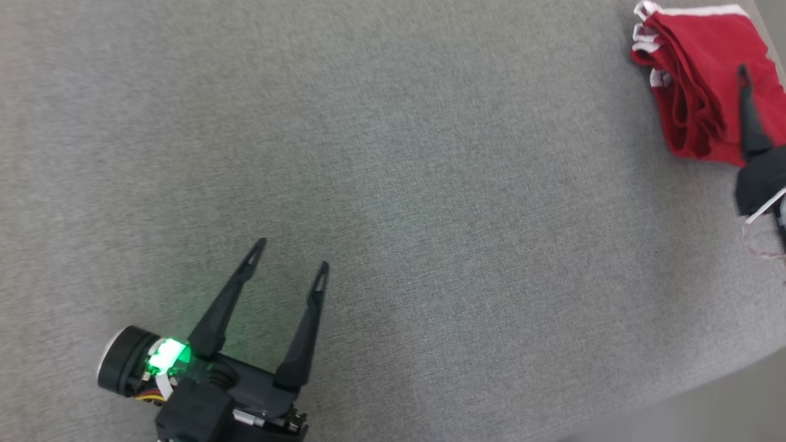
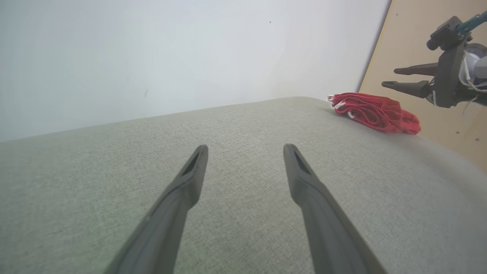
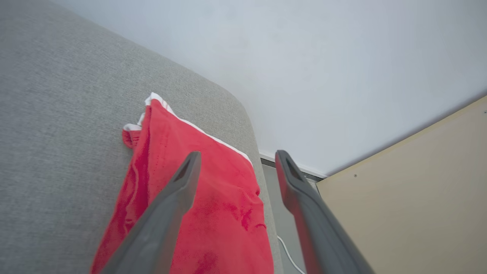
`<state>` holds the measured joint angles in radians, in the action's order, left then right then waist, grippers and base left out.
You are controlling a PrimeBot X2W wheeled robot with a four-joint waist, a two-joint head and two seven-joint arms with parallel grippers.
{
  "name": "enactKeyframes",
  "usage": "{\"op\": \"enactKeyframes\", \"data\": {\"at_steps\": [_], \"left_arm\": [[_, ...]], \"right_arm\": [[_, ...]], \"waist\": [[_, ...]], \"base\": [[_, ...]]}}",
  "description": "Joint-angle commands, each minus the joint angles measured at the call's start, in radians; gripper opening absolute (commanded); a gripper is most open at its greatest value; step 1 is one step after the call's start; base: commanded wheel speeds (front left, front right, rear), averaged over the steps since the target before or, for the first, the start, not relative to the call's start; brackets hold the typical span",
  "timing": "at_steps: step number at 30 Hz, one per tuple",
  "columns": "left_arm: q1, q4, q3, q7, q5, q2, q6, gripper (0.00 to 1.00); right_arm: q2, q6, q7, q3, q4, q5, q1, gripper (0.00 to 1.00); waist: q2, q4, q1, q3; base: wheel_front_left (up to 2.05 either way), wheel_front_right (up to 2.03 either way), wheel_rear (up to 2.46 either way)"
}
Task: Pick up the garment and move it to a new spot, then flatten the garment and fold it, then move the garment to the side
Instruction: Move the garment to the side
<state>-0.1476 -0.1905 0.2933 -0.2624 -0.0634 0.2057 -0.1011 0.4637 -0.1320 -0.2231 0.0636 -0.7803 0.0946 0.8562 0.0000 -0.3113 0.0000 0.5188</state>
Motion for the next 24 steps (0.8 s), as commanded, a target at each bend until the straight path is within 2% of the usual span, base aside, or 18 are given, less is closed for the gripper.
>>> {"op": "enactKeyframes", "data": {"at_steps": [1, 8, 14, 24], "left_arm": [[0.006, 0.015, -0.011, -0.003, -0.013, -0.005, 0.009, 1.00], [0.062, 0.071, -0.079, -0.003, -0.052, -0.046, 0.037, 1.00], [0.114, 0.119, -0.150, -0.003, -0.081, -0.088, 0.056, 1.00], [0.198, 0.225, -0.276, -0.003, -0.105, -0.136, 0.065, 1.00]], "right_arm": [[-0.028, 0.003, -0.016, -0.021, 0.033, -0.036, -0.037, 1.00], [-0.115, 0.003, -0.036, -0.056, 0.237, -0.200, -0.225, 1.00], [-0.123, 0.003, -0.016, -0.039, 0.352, -0.337, -0.374, 1.00], [-0.178, 0.003, 0.035, -0.014, 0.544, -0.401, -0.624, 1.00]], "waist": [[0.0000, 0.040, 0.0000, -0.052], [0.0000, 0.113, 0.0000, -0.190], [0.0000, 0.167, 0.0000, -0.283], [0.0000, 0.237, 0.0000, -0.426]], "base": [[0.00, 0.00, 0.00], [0.00, 0.00, 0.00], [0.00, 0.00, 0.00], [0.00, 0.00, 0.00]]}}
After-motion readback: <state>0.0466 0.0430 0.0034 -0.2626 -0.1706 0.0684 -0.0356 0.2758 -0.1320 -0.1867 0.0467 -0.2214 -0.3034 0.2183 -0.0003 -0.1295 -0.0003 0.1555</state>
